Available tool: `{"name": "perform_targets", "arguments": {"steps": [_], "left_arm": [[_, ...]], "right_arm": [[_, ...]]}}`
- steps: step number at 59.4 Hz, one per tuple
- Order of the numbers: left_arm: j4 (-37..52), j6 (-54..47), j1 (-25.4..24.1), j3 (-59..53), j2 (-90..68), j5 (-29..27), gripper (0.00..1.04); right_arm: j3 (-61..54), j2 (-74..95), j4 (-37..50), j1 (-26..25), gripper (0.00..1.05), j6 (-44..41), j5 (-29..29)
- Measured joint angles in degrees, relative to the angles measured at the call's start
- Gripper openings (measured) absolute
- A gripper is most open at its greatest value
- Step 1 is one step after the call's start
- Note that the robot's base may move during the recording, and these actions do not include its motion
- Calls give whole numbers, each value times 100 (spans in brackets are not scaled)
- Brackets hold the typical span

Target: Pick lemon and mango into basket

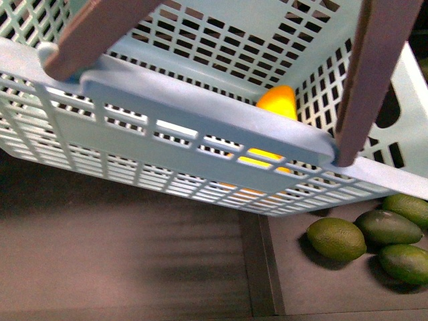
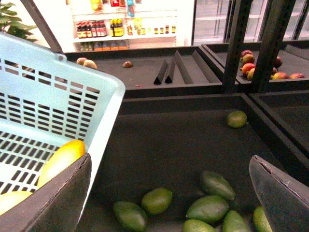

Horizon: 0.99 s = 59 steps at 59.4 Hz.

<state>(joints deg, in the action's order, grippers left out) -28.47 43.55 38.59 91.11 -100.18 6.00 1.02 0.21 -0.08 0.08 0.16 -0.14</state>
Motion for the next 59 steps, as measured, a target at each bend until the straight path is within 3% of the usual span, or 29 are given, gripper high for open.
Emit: {"name": "perform_targets", "arguments": {"steps": [2,6,10,13,25,41,59], "left_arm": [[11,57,22,-7,0,-77,25],[518,964,136,-111,-15,-1851,18],[671,1869,87,-170,-83,-2509,13],[763,2522,-81,-175,-157,-2529,12],[1016,3071,-651,-173,-634,-2391,11],[1163,3751,-1613,81,-1727,-3045,11],[1342,4765,-2282,494,-2385,-3674,11]], "right_arm": [[0,0,0,0,96,0,9],[0,0,0,0,96,0,13],[0,-4,0,0,96,0,15],[0,-4,0,0,96,0,26],[0,-4,0,0,96,0,20],[0,-4,0,0,96,0,20],[0,-4,0,2,96,0,20]]}}
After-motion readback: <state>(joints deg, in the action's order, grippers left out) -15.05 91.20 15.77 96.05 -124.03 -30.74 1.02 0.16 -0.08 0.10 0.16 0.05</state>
